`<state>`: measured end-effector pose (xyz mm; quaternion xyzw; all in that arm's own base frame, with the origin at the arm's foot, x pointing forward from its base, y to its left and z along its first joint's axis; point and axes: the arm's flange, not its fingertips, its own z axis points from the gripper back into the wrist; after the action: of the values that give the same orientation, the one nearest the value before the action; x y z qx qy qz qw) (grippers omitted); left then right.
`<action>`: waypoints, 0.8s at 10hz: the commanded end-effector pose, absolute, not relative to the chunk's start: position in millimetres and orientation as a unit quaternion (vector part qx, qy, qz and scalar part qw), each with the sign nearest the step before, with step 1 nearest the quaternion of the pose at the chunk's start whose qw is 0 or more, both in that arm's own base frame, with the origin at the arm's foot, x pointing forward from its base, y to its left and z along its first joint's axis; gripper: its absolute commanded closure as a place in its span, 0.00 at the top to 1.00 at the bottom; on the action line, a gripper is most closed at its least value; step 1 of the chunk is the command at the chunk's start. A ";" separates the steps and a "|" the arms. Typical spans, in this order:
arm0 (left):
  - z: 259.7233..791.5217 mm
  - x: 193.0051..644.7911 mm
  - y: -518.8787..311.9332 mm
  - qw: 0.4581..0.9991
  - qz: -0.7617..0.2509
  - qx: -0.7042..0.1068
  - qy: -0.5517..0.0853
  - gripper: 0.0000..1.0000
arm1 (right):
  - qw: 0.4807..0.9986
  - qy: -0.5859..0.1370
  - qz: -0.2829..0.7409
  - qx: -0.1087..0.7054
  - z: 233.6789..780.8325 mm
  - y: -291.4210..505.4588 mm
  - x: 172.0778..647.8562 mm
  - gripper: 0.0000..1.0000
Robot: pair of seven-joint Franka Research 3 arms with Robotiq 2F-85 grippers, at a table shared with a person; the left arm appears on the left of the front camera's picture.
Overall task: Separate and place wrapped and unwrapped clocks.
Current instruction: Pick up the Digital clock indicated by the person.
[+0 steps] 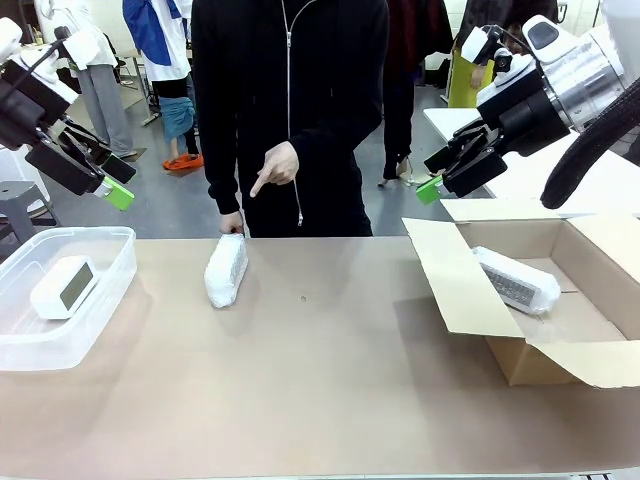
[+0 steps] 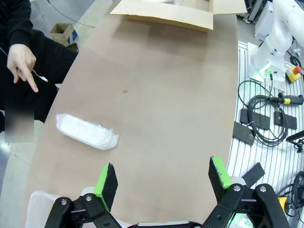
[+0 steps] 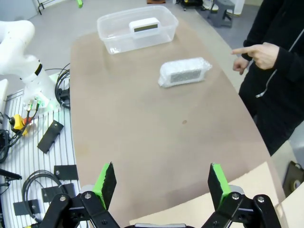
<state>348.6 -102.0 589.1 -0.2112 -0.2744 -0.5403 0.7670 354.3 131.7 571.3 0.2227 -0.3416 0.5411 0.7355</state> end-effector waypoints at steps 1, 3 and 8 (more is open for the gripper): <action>591.7 348.7 -102.7 0.768 -0.537 -0.218 -0.274 1.00 | 0.735 -0.343 0.537 0.231 572.1 133.1 353.3 1.00; 591.7 348.7 -102.7 0.768 -0.537 -0.218 -0.274 1.00 | 0.735 -0.343 0.537 0.231 572.1 133.1 353.3 1.00; 591.7 348.7 -102.7 0.768 -0.537 -0.218 -0.274 1.00 | 0.735 -0.343 0.537 0.231 572.1 133.1 353.3 1.00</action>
<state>348.6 -102.0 589.1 -0.2112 -0.2744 -0.5403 0.7670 354.3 131.7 571.3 0.2227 -0.3416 0.5411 0.7355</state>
